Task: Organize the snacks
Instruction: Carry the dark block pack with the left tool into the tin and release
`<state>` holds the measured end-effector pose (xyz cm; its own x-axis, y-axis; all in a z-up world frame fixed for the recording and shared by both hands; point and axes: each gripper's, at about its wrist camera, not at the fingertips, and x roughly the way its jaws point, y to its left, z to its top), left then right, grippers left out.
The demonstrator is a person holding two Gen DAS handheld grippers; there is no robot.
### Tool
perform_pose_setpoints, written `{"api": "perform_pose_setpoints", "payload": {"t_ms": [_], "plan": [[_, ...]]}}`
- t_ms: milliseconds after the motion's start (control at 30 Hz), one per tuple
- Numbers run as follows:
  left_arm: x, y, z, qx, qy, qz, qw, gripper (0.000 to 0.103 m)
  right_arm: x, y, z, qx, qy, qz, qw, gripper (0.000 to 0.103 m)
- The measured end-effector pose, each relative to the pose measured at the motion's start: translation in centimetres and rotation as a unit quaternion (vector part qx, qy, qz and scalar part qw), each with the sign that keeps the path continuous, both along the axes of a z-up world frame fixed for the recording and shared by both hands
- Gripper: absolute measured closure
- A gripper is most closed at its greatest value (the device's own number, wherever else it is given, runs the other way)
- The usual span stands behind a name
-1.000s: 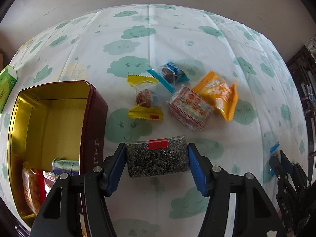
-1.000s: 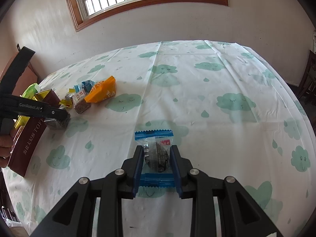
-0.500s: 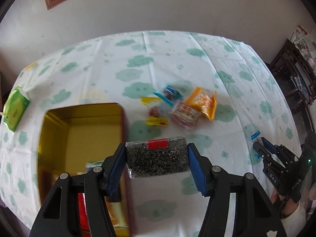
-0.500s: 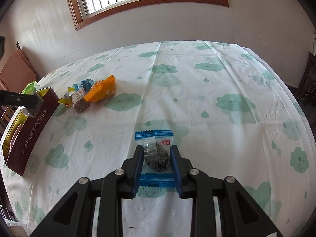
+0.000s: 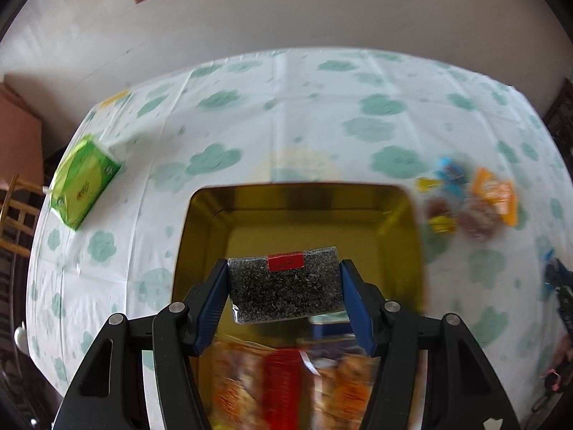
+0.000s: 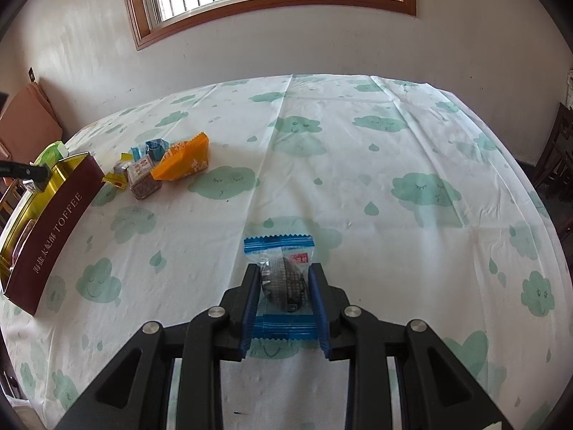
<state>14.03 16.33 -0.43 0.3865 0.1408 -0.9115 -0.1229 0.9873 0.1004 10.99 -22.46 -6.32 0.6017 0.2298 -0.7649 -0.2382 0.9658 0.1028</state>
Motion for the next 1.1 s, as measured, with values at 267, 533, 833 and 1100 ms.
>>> {"api": "perform_pose_setpoints", "payload": {"t_ms": [267, 533, 833, 1100], "plan": [[-0.2, 1.8, -2.5, 0.012, 0.018, 0.008, 0.9997, 0.046, 0.0, 0.1, 0.0, -0.004, -0.001, 0.000, 1.000, 0.074], [-0.4, 2.0, -3.4, 0.011, 0.027, 0.010, 0.9995, 0.046, 0.0, 0.4, 0.0, -0.014, -0.002, 0.002, 1.000, 0.074], [-0.9, 2.3, -4.0, 0.004, 0.033, 0.013, 0.9994, 0.046, -0.1, 0.6, 0.0, -0.020, -0.003, 0.002, 1.000, 0.074], [-1.1, 2.9, -4.1, -0.004, 0.034, 0.021, 0.9992, 0.044, -0.1, 0.8, 0.0, -0.029, -0.004, 0.003, 1.000, 0.073]]}}
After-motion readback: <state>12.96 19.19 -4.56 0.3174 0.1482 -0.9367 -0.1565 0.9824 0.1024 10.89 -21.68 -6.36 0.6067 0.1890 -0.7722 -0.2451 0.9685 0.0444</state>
